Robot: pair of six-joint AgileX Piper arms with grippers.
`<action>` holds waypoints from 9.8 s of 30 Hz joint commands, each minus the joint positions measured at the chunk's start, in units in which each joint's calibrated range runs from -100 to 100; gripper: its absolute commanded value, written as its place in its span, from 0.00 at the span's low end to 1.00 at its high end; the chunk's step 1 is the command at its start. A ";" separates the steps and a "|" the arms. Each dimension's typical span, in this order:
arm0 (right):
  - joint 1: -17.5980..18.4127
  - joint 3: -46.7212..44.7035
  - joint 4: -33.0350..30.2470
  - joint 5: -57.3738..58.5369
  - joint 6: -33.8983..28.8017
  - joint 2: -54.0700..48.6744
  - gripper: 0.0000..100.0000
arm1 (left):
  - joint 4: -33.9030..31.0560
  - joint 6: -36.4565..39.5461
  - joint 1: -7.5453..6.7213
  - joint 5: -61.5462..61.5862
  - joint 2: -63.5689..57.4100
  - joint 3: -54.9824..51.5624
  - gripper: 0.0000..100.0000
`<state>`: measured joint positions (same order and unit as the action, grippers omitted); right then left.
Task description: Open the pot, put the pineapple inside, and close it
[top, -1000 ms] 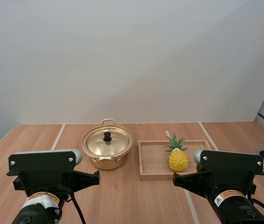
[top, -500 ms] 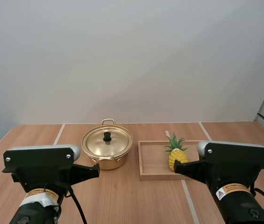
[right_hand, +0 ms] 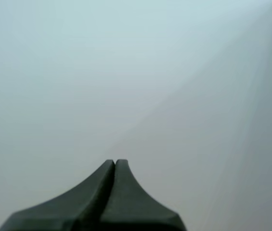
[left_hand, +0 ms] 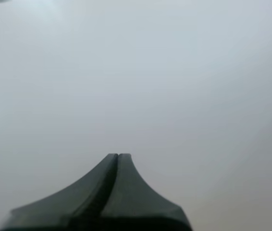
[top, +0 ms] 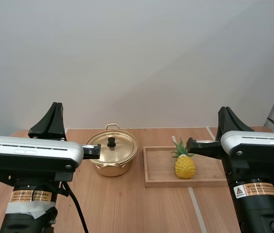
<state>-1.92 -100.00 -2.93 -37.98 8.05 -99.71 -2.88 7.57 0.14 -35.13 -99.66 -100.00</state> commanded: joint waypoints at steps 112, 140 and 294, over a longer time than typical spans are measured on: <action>-0.21 70.89 2.93 41.06 9.10 47.74 0.00 | -0.86 -3.99 0.21 55.34 55.49 85.07 1.00; -0.21 70.89 3.44 56.67 9.10 47.74 0.00 | 21.75 -13.63 0.21 106.27 70.57 85.07 1.00; -0.21 64.21 4.37 71.95 9.10 47.61 0.00 | 32.54 -26.16 0.21 89.76 71.56 80.61 0.00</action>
<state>-1.92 -35.67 1.31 33.49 16.91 -51.53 29.54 -18.98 0.40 57.56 -25.87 -21.28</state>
